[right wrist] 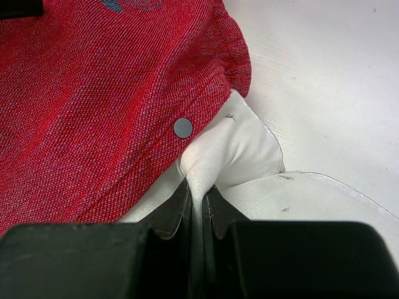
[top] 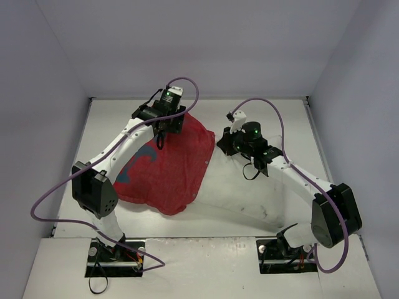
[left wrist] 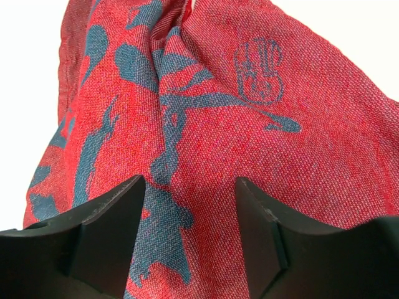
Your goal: Put the pillow into the pillowcase
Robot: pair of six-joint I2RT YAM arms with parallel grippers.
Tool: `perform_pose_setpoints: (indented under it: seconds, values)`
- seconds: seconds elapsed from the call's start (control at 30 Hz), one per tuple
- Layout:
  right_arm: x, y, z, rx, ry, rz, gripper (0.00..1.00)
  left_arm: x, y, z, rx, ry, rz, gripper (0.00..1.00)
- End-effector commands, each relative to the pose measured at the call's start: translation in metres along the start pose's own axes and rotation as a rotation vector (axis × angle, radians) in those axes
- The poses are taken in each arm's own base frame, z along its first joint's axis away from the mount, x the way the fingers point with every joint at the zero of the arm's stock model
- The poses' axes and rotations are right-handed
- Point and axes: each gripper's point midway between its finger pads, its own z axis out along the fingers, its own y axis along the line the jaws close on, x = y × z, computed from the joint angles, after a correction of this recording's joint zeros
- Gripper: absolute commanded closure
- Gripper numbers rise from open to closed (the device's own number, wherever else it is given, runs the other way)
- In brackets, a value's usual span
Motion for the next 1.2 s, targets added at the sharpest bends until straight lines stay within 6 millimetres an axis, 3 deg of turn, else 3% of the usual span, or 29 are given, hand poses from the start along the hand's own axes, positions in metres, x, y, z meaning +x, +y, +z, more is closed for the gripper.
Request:
perform_pose_setpoints:
  seconds: [0.0,0.13,0.3,0.4,0.47,0.53,0.57,0.63,0.83,0.93,1.0,1.03,1.07,1.1,1.13,1.17]
  values:
    - [-0.043,0.024,-0.011,-0.082,-0.138,-0.037,1.00,-0.031,0.002,-0.018,0.038,-0.089,-0.038,0.46]
    - [-0.045,0.023,-0.013,-0.080,-0.144,-0.039,1.00,-0.024,-0.002,-0.008,0.055,-0.051,-0.034,0.60]
    - [-0.045,0.023,-0.013,-0.081,-0.145,-0.041,1.00,-0.033,-0.014,-0.010,0.114,-0.064,-0.046,1.00]
    - [-0.044,0.024,-0.012,-0.084,-0.141,-0.041,1.00,-0.058,-0.030,-0.033,0.179,-0.140,-0.025,1.00]
    - [-0.044,0.024,-0.012,-0.085,-0.139,-0.039,1.00,-0.079,-0.057,-0.064,0.241,-0.221,0.007,1.00]
    - [-0.042,0.024,-0.009,-0.085,-0.132,-0.036,1.00,-0.088,-0.093,-0.092,0.312,-0.275,0.054,1.00]
    - [-0.042,0.024,-0.009,-0.085,-0.132,-0.035,1.00,-0.086,-0.102,-0.097,0.338,-0.276,0.052,1.00]
    - [-0.043,0.024,-0.009,-0.087,-0.133,-0.035,1.00,-0.080,-0.120,-0.101,0.418,-0.240,-0.011,1.00]
    - [-0.043,0.023,-0.008,-0.078,-0.133,-0.029,1.00,-0.034,-0.153,-0.065,0.480,-0.068,-0.035,1.00]
    - [-0.043,0.021,-0.008,-0.072,-0.133,-0.029,1.00,-0.026,-0.150,-0.059,0.465,-0.047,-0.037,1.00]
    - [-0.042,0.020,-0.007,-0.067,-0.131,-0.027,1.00,-0.027,-0.135,-0.054,0.411,-0.063,-0.015,1.00]
    - [-0.042,0.020,-0.007,-0.067,-0.131,-0.029,1.00,-0.035,-0.117,-0.057,0.346,-0.103,-0.011,1.00]
    - [-0.042,0.020,-0.007,-0.069,-0.132,-0.029,1.00,-0.038,-0.105,-0.060,0.319,-0.119,-0.009,0.82]
    - [-0.042,0.020,-0.008,-0.067,-0.132,-0.032,1.00,-0.039,-0.085,-0.057,0.272,-0.126,-0.006,0.71]
    - [-0.043,0.020,-0.009,-0.069,-0.136,-0.036,1.00,-0.046,-0.071,-0.073,0.259,-0.168,-0.011,0.61]
    - [-0.043,0.020,-0.009,-0.069,-0.137,-0.039,1.00,-0.049,-0.060,-0.080,0.238,-0.188,-0.012,0.45]
